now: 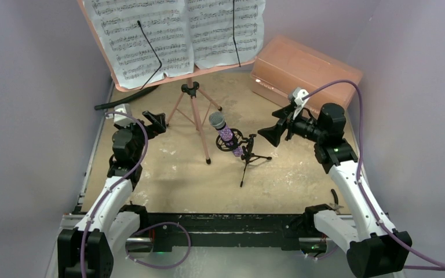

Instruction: Set up the instrument practice props

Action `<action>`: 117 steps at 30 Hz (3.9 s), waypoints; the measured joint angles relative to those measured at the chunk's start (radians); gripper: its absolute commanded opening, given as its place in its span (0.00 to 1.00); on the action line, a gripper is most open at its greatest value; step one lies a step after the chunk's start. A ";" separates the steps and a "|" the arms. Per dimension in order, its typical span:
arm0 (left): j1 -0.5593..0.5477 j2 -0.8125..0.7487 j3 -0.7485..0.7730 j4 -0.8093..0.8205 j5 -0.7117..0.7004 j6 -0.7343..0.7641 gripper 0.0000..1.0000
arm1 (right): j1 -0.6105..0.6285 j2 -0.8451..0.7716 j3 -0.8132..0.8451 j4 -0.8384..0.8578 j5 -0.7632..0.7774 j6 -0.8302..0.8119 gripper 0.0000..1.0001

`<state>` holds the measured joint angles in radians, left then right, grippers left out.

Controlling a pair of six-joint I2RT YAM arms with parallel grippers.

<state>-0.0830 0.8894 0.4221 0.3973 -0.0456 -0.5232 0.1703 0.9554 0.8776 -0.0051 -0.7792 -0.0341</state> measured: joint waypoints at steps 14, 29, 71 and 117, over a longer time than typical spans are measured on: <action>0.119 0.010 0.000 -0.044 0.060 0.049 0.99 | 0.000 -0.053 -0.211 0.129 0.380 0.145 0.98; 0.122 0.043 -0.077 0.030 -0.045 0.266 0.99 | 0.001 -0.087 -0.588 0.502 0.887 0.278 0.98; 0.135 0.780 -0.223 0.946 0.083 0.423 0.99 | -0.045 0.597 -0.666 1.447 0.996 0.007 0.98; 0.093 0.780 -0.177 0.849 0.052 0.465 0.99 | -0.067 0.613 -0.655 1.507 0.945 0.006 0.98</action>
<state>0.0105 1.6691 0.2451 1.2465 0.0063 -0.0582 0.1036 1.5688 0.2222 1.5021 0.1658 -0.0277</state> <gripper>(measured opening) 0.993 0.980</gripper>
